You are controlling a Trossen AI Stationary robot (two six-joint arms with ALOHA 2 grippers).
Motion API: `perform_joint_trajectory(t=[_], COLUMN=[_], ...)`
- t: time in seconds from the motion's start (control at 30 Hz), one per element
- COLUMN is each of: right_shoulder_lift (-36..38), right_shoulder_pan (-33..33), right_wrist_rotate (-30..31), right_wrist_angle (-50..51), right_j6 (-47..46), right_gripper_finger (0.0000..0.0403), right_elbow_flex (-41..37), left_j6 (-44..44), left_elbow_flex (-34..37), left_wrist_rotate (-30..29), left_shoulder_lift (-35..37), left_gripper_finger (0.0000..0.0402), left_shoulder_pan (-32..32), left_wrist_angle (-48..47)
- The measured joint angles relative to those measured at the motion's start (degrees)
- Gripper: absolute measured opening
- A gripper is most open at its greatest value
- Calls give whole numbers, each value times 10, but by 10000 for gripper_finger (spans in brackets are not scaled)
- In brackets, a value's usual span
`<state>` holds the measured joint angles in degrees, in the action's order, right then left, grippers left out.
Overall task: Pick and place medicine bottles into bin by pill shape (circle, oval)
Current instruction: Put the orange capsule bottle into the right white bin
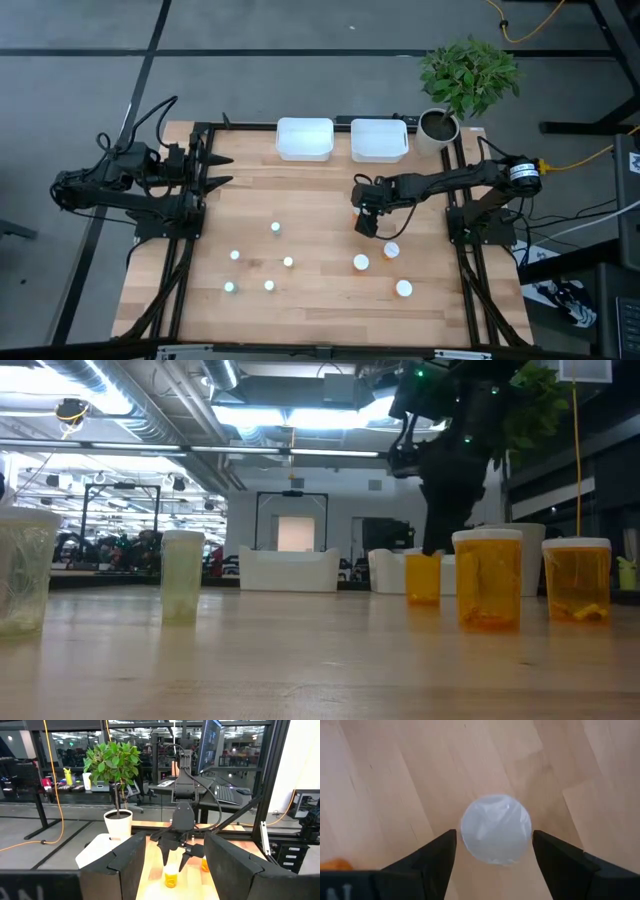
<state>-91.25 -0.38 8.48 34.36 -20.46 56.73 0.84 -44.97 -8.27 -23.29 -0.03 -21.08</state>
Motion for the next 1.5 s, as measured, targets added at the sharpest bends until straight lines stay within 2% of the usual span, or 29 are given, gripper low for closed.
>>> perform_joint_trajectory(t=[0.37, 0.57, 0.87, 1.0, 1.17, 1.5], right_shoulder_lift=[-41, -44, -42, -42, -42, -42], right_shoulder_pan=[0, 0, 0, -1, -19, -107], right_wrist_rotate=[3, 39, 40, 40, 45, 159], right_wrist_angle=[-21, -25, -29, -27, -15, 91], right_j6=[15, 16, 31, 45, 80, 162], right_gripper_finger=[264, 263, 201, 200, 205, 201], right_elbow_flex=[0, 0, 0, 6, 49, 201], left_j6=[0, 0, 0, 0, 0, 0], left_elbow_flex=[0, 0, 0, 0, 0, 0], left_wrist_rotate=[0, 0, 0, 0, 0, 0], left_shoulder_lift=[0, 0, 0, 0, 0, 0], left_gripper_finger=[195, 195, 195, 195, 195, 195], left_shoulder_pan=[0, 0, 0, 0, 0, 0], left_wrist_angle=[-6, -9, -10, -13, -30, -33])
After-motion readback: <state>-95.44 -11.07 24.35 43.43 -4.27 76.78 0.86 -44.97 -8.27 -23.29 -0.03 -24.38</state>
